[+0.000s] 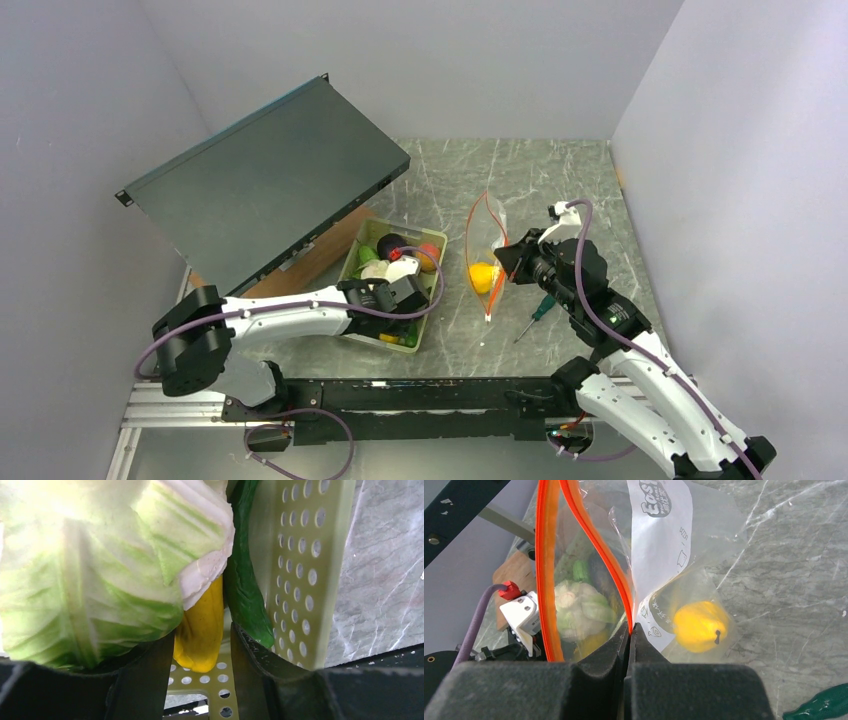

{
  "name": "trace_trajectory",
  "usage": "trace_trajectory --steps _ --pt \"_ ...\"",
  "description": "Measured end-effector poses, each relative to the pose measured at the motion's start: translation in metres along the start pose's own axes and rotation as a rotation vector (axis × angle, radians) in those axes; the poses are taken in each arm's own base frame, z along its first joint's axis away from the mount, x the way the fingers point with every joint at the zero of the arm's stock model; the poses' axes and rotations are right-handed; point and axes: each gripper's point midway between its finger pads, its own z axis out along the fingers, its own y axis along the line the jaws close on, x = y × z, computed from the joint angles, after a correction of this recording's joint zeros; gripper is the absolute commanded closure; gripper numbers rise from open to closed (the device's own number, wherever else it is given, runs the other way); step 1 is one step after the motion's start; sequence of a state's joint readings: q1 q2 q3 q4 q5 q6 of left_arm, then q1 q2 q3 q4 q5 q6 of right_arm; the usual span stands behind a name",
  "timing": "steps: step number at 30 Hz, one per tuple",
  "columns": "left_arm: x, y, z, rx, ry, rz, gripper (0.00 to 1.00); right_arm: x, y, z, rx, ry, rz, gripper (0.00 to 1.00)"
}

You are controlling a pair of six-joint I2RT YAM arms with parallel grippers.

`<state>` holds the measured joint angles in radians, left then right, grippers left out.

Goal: Place the food in the zip-top bag and seal the zipper
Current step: Pick up the fake fruit from the bin.

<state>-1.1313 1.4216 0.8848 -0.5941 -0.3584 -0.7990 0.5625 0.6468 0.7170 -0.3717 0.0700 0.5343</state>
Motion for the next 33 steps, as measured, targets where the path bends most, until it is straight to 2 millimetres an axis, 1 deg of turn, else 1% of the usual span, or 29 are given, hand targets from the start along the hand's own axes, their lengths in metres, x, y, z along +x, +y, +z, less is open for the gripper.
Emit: trace_trajectory --steps 6,8,12,15,18,20,22,24,27,28,33 --pt "0.000 0.000 0.004 -0.018 0.003 0.000 0.39 0.001 -0.001 0.001 0.004 0.006 -0.001 1.00" --pt "0.000 -0.001 0.007 -0.026 0.004 0.003 0.37 0.002 -0.001 0.002 0.005 0.009 -0.001 1.00" --pt "-0.002 -0.001 0.012 -0.042 -0.005 0.005 0.36 0.001 -0.001 0.001 0.004 0.007 -0.001 1.00" --pt "-0.001 0.001 0.015 -0.054 -0.006 0.008 0.40 0.001 -0.001 0.001 0.004 0.006 -0.001 1.00" --pt "-0.001 0.004 0.017 -0.076 -0.009 0.017 0.48 0.001 -0.001 0.001 0.003 0.006 -0.001 1.00" --pt "-0.001 0.006 0.019 -0.100 -0.009 0.026 0.50 0.001 -0.001 0.001 0.003 0.005 0.000 1.00" --pt "-0.002 0.005 0.021 -0.114 -0.011 0.031 0.48 0.001 -0.001 0.001 0.003 0.005 0.000 1.00" --pt "-0.003 0.004 0.021 -0.125 -0.014 0.038 0.42 0.001 -0.001 0.001 0.003 0.005 0.000 1.00" --pt "-0.003 0.004 0.024 -0.138 -0.013 0.045 0.41 0.001 0.000 0.001 0.002 0.005 0.000 1.00" --pt "-0.002 0.004 0.025 -0.142 -0.013 0.047 0.43 0.001 -0.001 0.001 0.003 0.005 0.000 1.00" --pt "-0.001 0.004 0.025 -0.158 -0.012 0.055 0.59 0.001 -0.001 0.001 0.002 0.006 0.000 1.00"
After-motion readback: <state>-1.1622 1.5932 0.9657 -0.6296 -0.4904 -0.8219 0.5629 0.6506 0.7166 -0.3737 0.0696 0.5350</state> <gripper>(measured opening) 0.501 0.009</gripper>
